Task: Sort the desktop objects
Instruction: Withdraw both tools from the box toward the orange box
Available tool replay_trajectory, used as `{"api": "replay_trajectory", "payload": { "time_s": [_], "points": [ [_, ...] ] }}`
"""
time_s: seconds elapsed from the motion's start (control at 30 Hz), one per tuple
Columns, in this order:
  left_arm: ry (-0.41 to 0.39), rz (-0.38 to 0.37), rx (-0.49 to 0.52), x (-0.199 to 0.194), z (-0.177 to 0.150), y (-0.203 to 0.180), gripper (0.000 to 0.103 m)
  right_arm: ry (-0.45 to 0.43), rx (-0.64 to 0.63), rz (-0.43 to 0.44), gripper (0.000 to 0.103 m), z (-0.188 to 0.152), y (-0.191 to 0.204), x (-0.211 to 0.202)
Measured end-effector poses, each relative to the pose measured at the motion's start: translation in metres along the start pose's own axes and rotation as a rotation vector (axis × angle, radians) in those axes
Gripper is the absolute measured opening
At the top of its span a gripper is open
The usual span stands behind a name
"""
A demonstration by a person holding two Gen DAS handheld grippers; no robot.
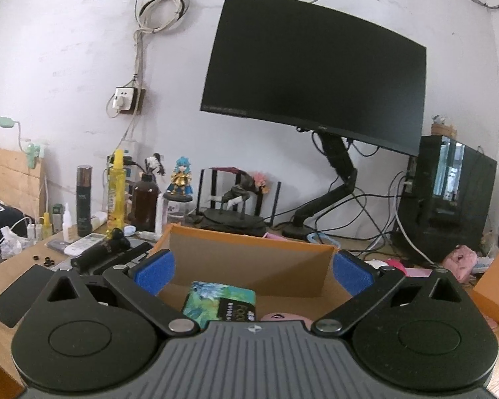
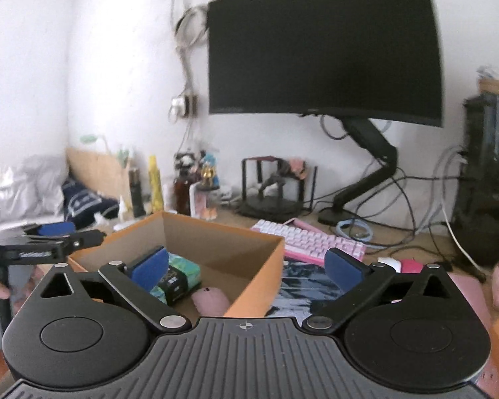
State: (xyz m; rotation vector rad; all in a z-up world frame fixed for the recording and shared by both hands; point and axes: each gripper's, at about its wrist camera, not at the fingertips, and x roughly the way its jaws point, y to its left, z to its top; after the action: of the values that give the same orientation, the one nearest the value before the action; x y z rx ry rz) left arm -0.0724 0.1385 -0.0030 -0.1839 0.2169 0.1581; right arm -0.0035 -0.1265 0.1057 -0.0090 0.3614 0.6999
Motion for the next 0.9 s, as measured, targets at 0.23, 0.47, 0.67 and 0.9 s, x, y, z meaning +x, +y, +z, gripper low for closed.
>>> {"api": "replay_trajectory", "payload": {
  "time_s": [0.23,0.47,0.67,0.9],
  "points": [
    [-0.029,-0.06,0.015,-0.001,-0.006,-0.012,0.103,-0.1,0.157,-0.085,0.101,-0.05,-0.031,-0.031],
    [-0.06,-0.11,0.048,0.004,-0.022,-0.02,0.103,-0.18,0.305,-0.17,0.103,-0.094,-0.066,-0.043],
    [-0.006,-0.073,0.035,0.021,-0.026,-0.033,0.103,-0.117,0.352,-0.196,0.103,-0.109,-0.089,-0.025],
    [-0.009,-0.089,0.077,0.023,-0.025,-0.047,0.103,-0.082,0.378,-0.209,0.103,-0.116,-0.095,-0.018]
  ]
}}
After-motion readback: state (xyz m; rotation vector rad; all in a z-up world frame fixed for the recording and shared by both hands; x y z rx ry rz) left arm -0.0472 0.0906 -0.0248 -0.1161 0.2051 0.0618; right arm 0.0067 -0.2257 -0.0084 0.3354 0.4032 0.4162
